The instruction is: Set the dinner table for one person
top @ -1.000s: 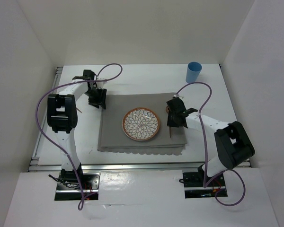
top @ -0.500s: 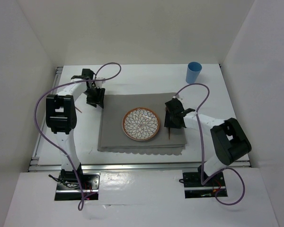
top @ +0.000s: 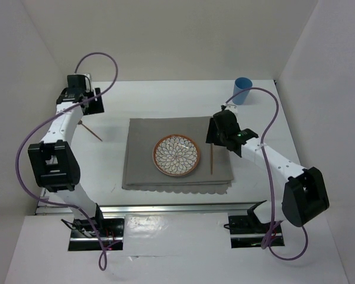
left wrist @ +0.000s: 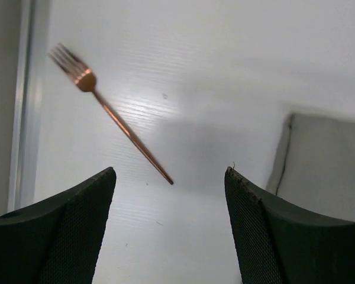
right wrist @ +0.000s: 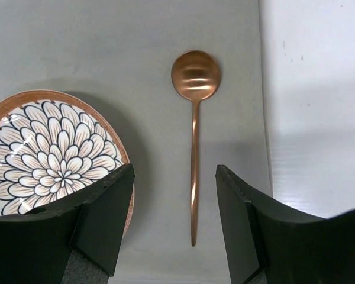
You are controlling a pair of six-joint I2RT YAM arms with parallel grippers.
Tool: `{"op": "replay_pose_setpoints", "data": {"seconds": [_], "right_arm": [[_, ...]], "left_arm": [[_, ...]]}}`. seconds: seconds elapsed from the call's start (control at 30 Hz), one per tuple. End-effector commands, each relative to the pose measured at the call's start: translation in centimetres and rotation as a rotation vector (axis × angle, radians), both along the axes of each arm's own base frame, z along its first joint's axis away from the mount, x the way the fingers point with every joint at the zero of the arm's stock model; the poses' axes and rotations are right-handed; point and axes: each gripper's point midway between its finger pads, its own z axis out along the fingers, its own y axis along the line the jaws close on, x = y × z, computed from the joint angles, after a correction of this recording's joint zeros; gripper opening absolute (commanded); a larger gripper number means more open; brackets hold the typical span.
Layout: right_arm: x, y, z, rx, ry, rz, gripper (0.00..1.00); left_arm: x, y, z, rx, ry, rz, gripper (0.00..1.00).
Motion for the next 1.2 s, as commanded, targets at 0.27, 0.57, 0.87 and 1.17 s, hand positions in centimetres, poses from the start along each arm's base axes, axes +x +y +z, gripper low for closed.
{"op": "replay_pose_setpoints", "data": {"seconds": [0.27, 0.57, 0.87, 1.17], "right_arm": [[0.5, 0.8, -0.4, -0.007, 0.002, 0.020, 0.66], [-1.2, -1.1, -0.6, -0.044, 0.009, -0.022, 0.66], [-1.6, -1.9, 0.0, -0.066, -0.001, -0.044, 0.66], [-1.0, -2.5, 1.8, -0.074, -0.047, -0.085, 0.66]], "left_arm": [[0.9, 7.0, -6.4, -0.119, 0.107, 0.404, 0.81], [-0.5, 6.9, -12.3, -0.180, 0.281, 0.464, 0.81], [0.2, 6.5, -14.7, -0.244, 0.308, 0.415, 0.74], [-0.8, 6.7, -17.4, -0.318, 0.392, 0.365, 0.00]]}}
